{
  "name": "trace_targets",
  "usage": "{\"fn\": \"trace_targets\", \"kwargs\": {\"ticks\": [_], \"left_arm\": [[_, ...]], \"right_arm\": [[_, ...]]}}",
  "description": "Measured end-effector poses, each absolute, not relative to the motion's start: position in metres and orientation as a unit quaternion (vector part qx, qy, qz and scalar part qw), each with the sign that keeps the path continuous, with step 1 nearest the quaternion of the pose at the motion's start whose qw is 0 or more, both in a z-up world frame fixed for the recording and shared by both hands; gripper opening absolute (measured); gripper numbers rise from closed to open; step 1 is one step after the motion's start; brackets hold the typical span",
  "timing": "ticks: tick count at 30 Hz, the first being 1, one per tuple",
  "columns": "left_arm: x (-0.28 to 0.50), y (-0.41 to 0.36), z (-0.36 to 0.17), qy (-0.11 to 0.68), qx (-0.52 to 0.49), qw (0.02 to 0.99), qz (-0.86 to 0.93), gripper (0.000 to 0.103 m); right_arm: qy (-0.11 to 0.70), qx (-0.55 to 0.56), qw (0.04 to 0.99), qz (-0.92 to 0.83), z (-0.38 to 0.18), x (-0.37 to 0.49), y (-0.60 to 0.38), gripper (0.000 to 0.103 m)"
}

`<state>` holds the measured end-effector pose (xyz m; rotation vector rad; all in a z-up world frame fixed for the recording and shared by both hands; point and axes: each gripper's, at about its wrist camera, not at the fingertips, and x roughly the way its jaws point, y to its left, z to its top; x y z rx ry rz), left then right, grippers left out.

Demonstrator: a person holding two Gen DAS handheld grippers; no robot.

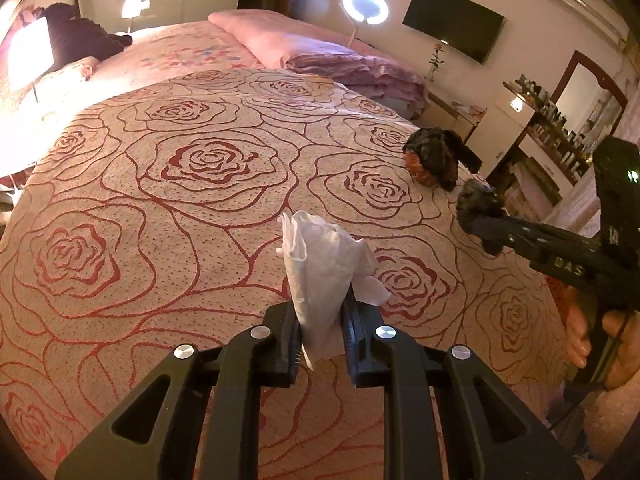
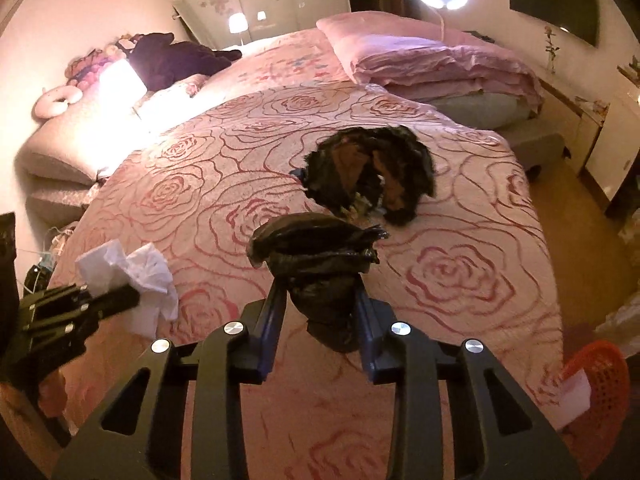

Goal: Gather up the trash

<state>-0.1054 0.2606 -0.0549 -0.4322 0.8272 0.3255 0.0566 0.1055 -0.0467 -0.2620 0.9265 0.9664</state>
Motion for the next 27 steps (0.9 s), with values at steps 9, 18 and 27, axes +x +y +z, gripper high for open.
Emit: {"fn": "trace_targets", "kwargs": {"ticks": [9,18,27], "left_arm": [[-0.117,0.253,-0.052,0.400,-0.207,0.881,0.146,0.016],[-0.128,0.251,-0.054,0.412,-0.207,0.875,0.147,0.017],[-0.145,0.255,-0.046,0.399,-0.210,0.879,0.156,0.039]], "right_arm": [[0.437,-0.120,0.777,0.437,-0.051,0.051,0.069,0.032],[0.447,-0.118,0.774,0.433,-0.060,0.047,0.046,0.032],[0.456,-0.111,0.765,0.440,-0.068,0.045,0.044,0.032]]}}
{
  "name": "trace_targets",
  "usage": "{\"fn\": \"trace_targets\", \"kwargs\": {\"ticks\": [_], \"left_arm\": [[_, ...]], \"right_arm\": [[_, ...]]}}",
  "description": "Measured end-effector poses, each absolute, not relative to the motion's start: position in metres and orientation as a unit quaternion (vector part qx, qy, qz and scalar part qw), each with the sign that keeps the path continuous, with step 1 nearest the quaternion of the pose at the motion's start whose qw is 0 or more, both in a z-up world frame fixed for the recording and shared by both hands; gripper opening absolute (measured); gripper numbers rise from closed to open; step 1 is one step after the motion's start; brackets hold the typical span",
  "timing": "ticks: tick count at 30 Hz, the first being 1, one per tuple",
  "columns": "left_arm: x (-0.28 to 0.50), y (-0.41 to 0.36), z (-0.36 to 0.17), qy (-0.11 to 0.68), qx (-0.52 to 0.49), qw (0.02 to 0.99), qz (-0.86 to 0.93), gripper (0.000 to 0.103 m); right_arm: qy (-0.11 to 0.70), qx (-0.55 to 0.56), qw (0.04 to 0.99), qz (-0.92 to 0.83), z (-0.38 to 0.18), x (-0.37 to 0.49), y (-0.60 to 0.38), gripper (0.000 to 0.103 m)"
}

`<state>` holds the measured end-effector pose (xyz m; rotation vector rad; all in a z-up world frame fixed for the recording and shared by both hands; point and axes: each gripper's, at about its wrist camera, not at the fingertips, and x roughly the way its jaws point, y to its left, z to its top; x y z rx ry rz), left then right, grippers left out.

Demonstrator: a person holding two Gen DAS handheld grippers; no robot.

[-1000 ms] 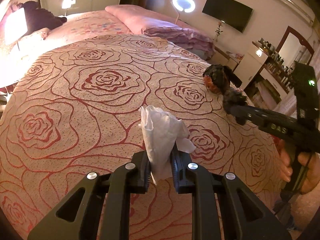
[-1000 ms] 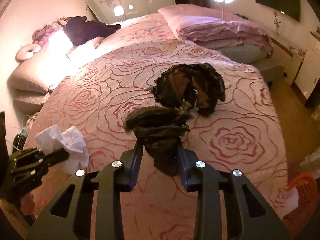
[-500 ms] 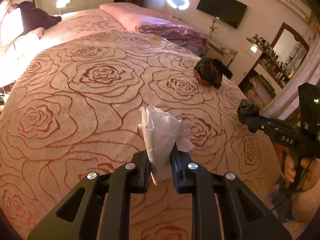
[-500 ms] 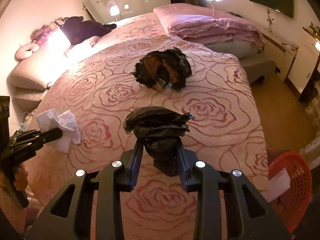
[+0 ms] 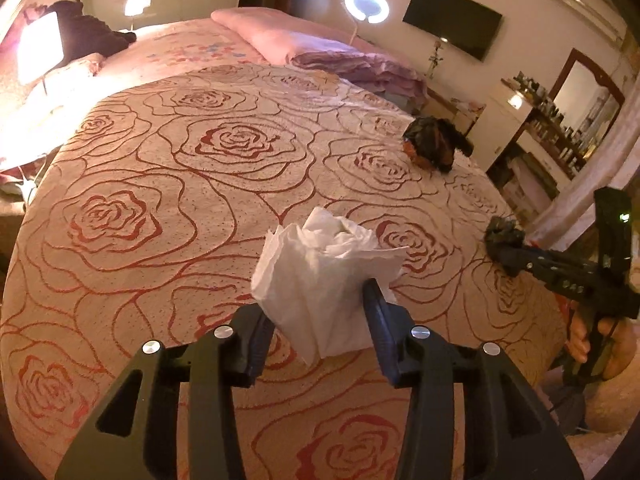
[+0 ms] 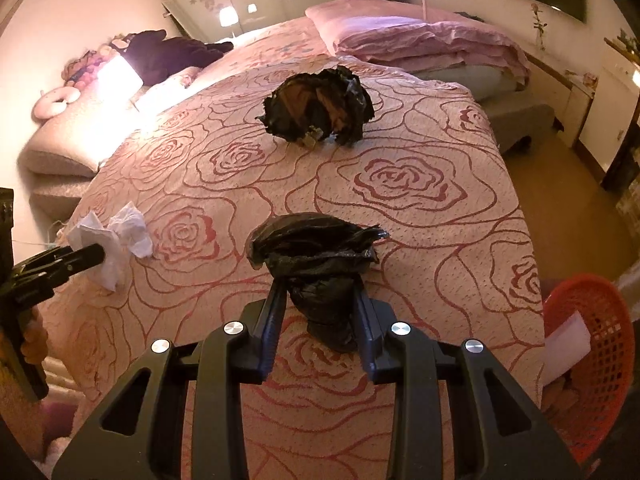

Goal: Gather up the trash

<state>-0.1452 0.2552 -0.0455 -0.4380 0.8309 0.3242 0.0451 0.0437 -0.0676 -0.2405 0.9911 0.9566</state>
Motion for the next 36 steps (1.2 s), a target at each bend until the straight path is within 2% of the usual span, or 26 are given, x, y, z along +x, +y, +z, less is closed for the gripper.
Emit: {"fn": "trace_targets", "kwargs": {"ticks": [1,3,6,21,36], "left_arm": [[-0.146,0.255,-0.044,0.395,-0.210,0.881,0.153,0.030],[-0.146,0.254,-0.043,0.400,-0.208,0.880,0.151,0.019],[-0.148,0.251,-0.041,0.403,-0.204,0.880,0.147,0.012],[-0.136,0.217,0.001,0.368,-0.174,0.909,0.094,0.012],[-0.063,0.186,-0.016,0.406,-0.145,0.898,0.084,0.012]], "right_arm": [[0.456,-0.111,0.765,0.442,-0.068,0.045,0.044,0.032],[0.455,-0.111,0.764,0.444,-0.068,0.044,0.044,0.032],[0.455,-0.109,0.763,0.446,-0.068,0.043,0.044,0.032],[0.437,-0.095,0.774,0.448,-0.053,0.044,0.031,0.031],[0.434,-0.063,0.800,0.410,-0.046,0.059,-0.007,0.031]]}}
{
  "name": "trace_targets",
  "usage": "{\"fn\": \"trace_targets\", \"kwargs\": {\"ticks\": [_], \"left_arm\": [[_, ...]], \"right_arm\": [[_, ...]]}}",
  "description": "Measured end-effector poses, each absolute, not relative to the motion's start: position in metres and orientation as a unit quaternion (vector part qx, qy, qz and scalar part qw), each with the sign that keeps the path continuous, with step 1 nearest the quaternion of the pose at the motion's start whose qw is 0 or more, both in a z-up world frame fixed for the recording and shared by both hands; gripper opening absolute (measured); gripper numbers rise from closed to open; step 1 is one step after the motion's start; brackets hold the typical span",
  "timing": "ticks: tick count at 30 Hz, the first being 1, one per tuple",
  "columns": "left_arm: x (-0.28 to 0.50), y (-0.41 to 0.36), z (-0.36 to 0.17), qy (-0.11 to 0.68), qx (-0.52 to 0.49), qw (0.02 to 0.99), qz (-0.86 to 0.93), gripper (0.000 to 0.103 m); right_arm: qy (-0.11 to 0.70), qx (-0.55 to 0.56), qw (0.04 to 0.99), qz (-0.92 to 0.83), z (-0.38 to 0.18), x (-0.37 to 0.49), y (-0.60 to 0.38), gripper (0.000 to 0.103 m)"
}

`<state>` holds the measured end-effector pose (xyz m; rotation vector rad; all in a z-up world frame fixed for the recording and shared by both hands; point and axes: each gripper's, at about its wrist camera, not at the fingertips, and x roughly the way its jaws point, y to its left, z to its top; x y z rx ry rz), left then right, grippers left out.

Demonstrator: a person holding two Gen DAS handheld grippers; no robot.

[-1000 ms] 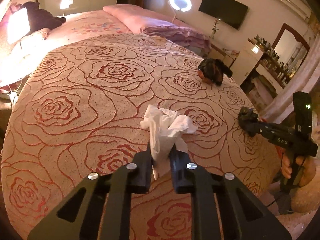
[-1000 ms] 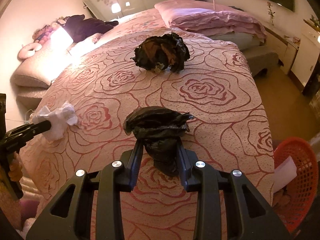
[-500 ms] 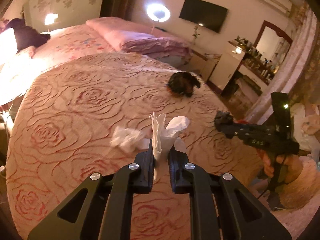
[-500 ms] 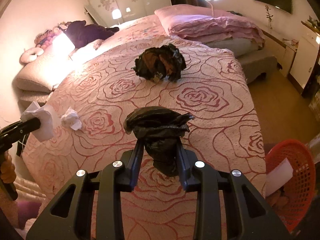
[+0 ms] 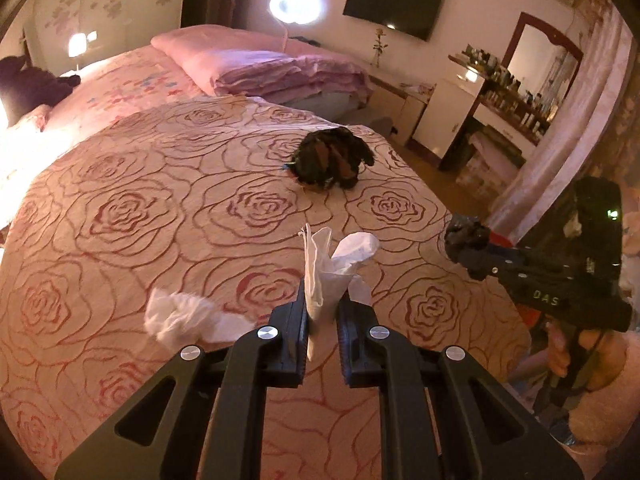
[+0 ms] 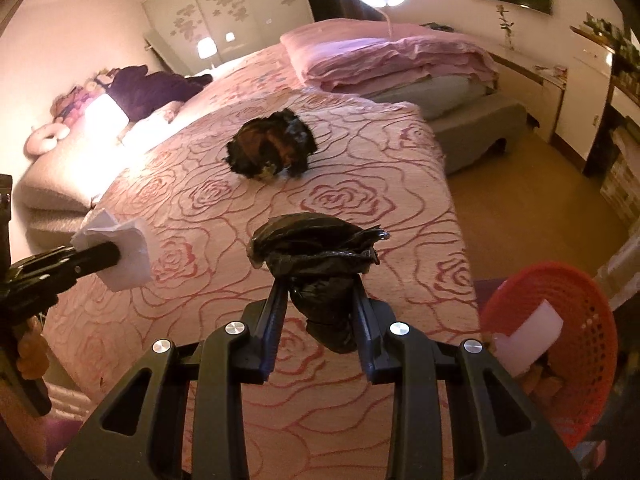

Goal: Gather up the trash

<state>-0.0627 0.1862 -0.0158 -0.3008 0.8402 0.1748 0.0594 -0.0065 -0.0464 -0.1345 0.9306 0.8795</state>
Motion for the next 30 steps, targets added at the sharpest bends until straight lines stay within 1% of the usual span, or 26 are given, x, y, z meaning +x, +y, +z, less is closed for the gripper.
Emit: {"fn": "trace_targets", "kwargs": {"ticks": [11,21,30], "left_arm": [[-0.028,0.165,-0.016,0.422,-0.117,0.894,0.099,0.012],[0.001,0.143,-0.014,0.432,-0.079,0.889,0.129,0.012],[0.017,0.130,-0.020,0.446,-0.069,0.883,0.125,0.012]], "right_arm": [[0.417,-0.038,0.828,0.373,-0.032,0.080,-0.030,0.031],[0.413,-0.018,0.844,0.342,-0.030,0.095,-0.052,0.031],[0.408,-0.003,0.857,0.314,-0.028,0.107,-0.074,0.031]]}}
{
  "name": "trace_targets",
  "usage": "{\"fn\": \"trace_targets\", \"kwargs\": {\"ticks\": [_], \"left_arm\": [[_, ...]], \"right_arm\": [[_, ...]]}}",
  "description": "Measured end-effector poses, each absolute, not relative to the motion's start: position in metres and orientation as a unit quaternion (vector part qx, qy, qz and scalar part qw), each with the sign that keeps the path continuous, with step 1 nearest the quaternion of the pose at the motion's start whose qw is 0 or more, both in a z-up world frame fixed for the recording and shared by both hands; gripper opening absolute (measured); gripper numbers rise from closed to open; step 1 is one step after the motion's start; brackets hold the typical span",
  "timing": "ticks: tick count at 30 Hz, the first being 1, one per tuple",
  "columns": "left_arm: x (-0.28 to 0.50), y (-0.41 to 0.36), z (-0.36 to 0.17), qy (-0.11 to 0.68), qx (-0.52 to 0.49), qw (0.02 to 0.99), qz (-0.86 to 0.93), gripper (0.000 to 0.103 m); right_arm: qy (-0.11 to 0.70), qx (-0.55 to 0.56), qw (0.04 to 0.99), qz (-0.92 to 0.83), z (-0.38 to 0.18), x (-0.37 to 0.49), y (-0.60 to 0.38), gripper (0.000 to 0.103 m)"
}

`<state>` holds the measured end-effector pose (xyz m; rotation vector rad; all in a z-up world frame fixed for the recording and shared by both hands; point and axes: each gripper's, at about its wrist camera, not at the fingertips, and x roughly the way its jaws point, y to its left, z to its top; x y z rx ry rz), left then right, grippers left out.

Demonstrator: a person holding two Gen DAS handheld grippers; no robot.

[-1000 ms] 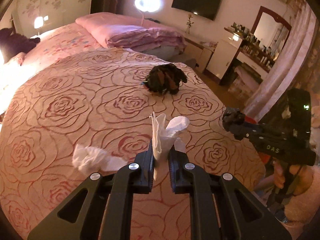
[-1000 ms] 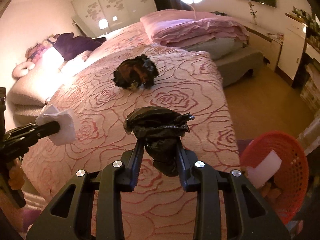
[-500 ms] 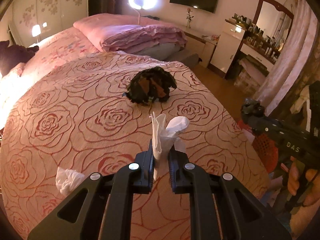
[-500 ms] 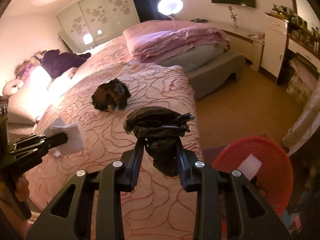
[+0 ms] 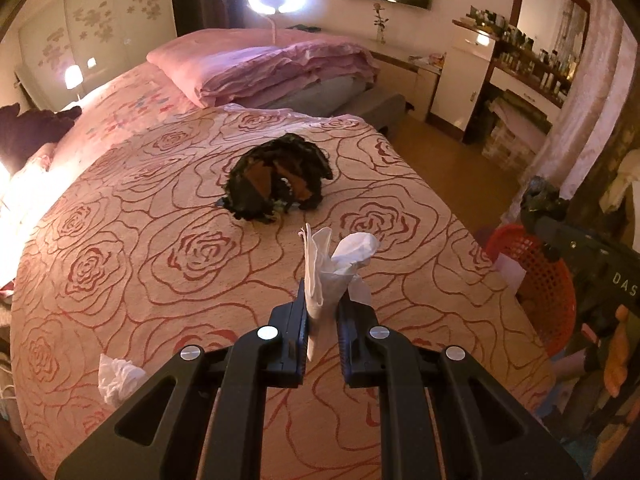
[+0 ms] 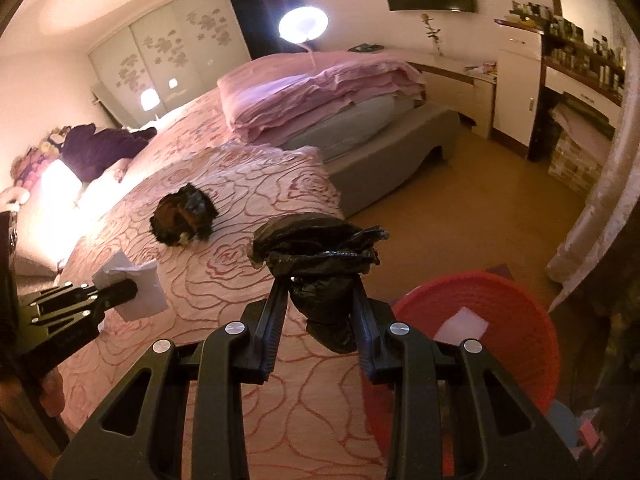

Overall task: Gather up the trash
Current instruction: 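Carry the tissue and dark bag over the red wastebasket with both grippers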

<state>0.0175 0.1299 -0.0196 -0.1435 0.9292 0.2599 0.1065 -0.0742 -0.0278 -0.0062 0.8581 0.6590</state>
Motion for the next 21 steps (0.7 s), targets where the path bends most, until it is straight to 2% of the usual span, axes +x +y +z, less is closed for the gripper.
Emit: {"fn": "trace_targets", "kwargs": {"ticks": [21], "left_arm": [[0.071,0.069,-0.015,0.451,-0.037,0.890,0.054,0.012]], "right_arm": [[0.409,0.033,0.883,0.228,-0.037,0.124,-0.153,0.031]]}}
